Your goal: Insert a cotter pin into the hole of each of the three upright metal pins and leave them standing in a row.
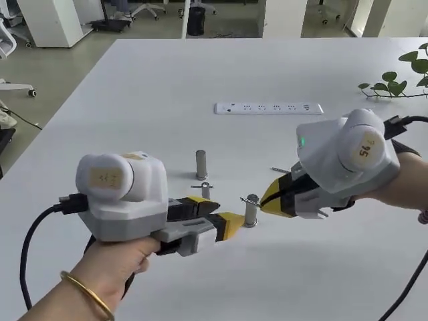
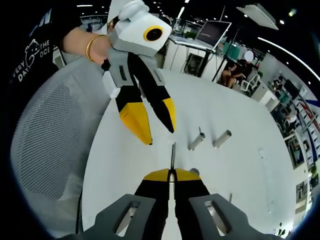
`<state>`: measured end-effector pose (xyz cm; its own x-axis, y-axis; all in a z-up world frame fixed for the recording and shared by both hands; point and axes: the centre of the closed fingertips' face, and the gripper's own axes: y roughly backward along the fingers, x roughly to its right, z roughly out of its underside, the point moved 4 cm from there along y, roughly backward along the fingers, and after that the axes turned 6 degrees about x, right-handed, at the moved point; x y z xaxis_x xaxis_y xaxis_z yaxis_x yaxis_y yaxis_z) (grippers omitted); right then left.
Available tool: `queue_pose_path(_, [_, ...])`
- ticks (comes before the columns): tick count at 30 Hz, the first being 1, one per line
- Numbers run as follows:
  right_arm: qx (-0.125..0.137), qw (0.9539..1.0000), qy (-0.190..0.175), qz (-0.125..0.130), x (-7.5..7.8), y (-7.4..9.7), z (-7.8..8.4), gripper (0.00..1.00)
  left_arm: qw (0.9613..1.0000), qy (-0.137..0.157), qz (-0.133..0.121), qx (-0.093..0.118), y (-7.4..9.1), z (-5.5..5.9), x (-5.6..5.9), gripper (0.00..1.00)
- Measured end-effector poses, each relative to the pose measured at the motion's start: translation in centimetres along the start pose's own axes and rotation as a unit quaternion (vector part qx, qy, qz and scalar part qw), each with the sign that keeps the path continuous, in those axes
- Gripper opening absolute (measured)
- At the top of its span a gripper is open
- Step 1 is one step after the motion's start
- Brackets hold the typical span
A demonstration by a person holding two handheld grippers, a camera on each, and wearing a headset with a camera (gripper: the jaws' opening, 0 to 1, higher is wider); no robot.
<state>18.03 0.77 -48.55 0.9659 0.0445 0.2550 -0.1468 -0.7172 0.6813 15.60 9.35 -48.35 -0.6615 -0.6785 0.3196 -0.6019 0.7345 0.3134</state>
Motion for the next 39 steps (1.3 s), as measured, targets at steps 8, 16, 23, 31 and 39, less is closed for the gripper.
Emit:
queue_pose_path(8, [0.014, 0.9993, 0.034, -0.009, -1.1, -0.3, -1.0, 0.00, 0.9992, 0.033, 0.018, 0.009, -0.2, -0.1, 0.6, 0.16])
queue_pose_path(16, [0.016, 0.9982, 0.058, -0.006, -1.4, -0.4, -1.6, 0.00, 0.9981, 0.054, 0.027, 0.015, -0.3, -0.1, 0.8, 0.06])
queue_pose_path(23, [0.021, 0.9975, 0.067, -0.002, -1.5, -0.4, -2.2, 0.00, 0.9969, 0.070, 0.029, 0.020, -0.2, -0.1, 0.8, 0.01])
queue_pose_path(31, [0.021, 0.9973, 0.070, 0.001, -1.6, -0.5, -2.2, 0.00, 0.9973, 0.062, 0.034, 0.020, -0.2, 0.0, 0.9, 0.01])
queue_pose_path(39, [0.018, 0.9990, 0.041, 0.007, -1.5, -0.5, -2.1, 0.00, 0.9985, 0.034, 0.036, 0.022, -0.1, -0.2, 0.9, 0.00])
